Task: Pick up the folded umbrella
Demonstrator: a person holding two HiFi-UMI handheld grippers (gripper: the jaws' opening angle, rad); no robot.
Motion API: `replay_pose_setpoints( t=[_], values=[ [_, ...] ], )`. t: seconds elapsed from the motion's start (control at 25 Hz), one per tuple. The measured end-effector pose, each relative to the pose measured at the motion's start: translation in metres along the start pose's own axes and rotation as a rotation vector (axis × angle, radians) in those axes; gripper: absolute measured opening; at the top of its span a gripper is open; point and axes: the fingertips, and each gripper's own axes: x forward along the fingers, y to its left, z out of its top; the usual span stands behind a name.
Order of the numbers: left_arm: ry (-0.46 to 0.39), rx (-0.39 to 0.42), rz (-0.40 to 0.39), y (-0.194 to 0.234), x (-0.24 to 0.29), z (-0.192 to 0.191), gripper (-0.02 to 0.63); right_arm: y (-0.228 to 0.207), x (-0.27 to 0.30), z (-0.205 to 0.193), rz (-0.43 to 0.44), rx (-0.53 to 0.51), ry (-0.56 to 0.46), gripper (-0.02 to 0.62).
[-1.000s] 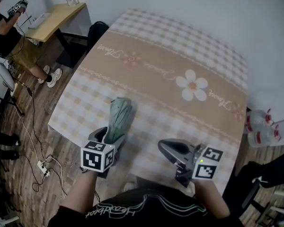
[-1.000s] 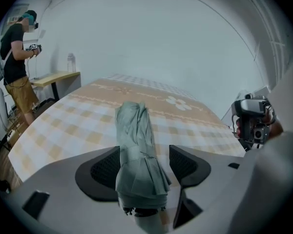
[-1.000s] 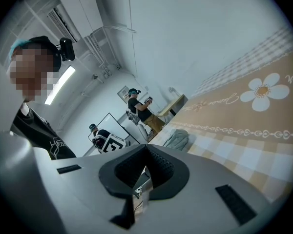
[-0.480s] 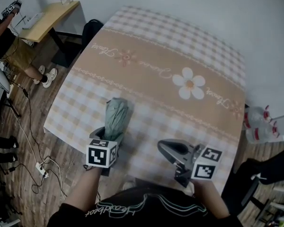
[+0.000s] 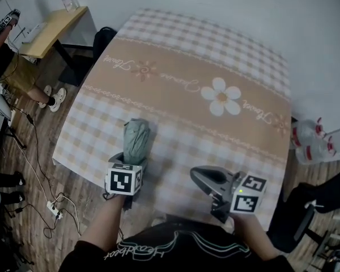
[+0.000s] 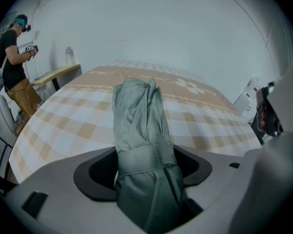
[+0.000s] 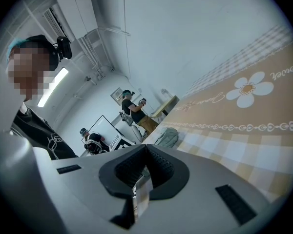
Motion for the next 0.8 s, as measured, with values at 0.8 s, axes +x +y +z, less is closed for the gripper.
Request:
replay_pose_setpoints(
  t=[0.8],
  values=[
    [-0.042, 0.044, -0.053, 0.005, -0.005, 0.001, 0.264, 0.015, -0.003, -0.012, 0.01, 0.021, 0.007, 0.012]
  ],
)
